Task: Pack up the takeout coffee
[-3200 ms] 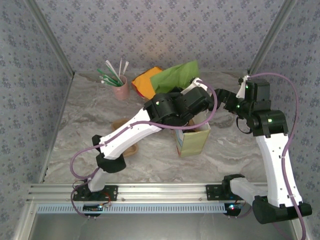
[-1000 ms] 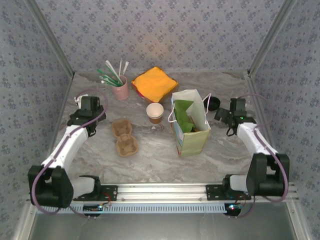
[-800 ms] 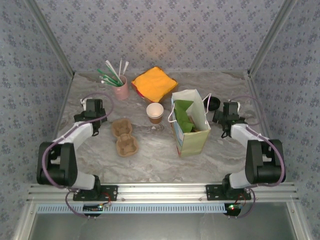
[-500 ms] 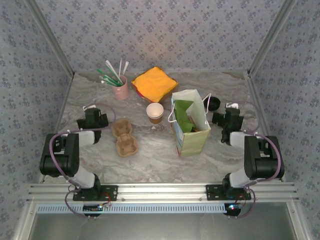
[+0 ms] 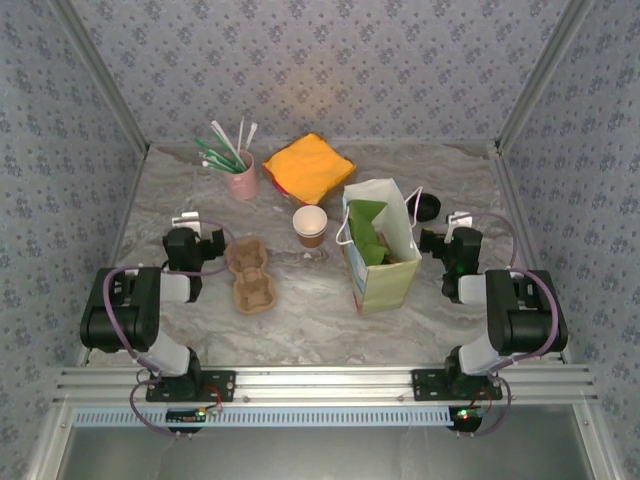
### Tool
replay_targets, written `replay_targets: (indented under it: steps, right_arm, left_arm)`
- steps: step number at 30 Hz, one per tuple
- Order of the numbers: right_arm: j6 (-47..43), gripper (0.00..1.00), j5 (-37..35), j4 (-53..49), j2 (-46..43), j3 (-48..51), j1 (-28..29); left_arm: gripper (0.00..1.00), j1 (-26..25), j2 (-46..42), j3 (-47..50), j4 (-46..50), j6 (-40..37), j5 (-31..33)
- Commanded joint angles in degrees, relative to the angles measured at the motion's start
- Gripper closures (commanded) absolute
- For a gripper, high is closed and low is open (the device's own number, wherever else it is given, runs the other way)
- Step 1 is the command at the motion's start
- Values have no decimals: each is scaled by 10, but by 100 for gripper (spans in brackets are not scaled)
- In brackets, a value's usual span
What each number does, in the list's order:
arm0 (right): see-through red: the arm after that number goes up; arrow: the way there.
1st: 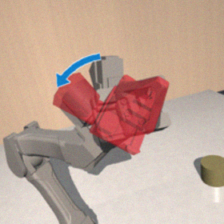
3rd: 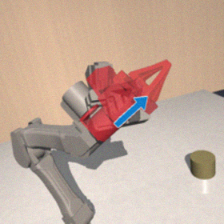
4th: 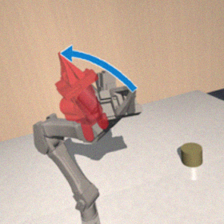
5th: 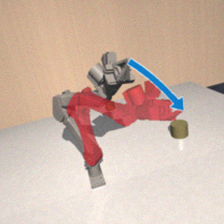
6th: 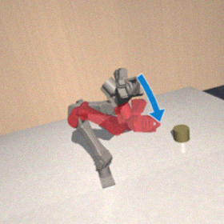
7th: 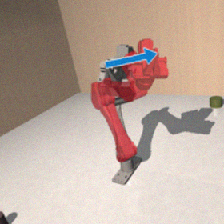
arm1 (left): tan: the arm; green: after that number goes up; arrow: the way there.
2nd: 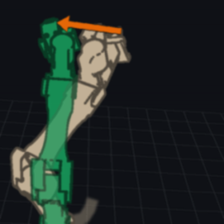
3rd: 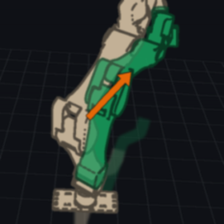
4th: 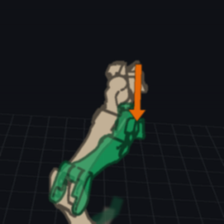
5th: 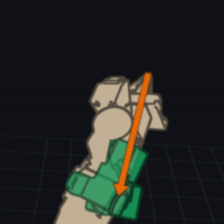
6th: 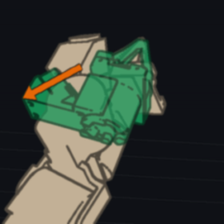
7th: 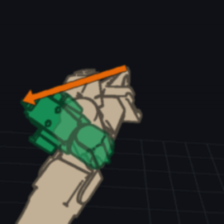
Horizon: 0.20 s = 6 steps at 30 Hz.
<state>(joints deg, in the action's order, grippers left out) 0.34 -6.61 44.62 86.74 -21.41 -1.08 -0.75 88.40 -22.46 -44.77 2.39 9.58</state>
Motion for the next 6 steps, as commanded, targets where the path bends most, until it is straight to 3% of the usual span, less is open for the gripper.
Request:
replay_targets:
  steps: [1, 6]
  right_arm:
    - [-13, 0, 3, 18, 2, -8, 1]
    - [-12, 0, 5, 16, 2, -10, -1]
  left_arm:
    - [0, 4, -4, -8, -29, -5, -16]
    - [0, 4, -5, -8, -28, -5, -16]
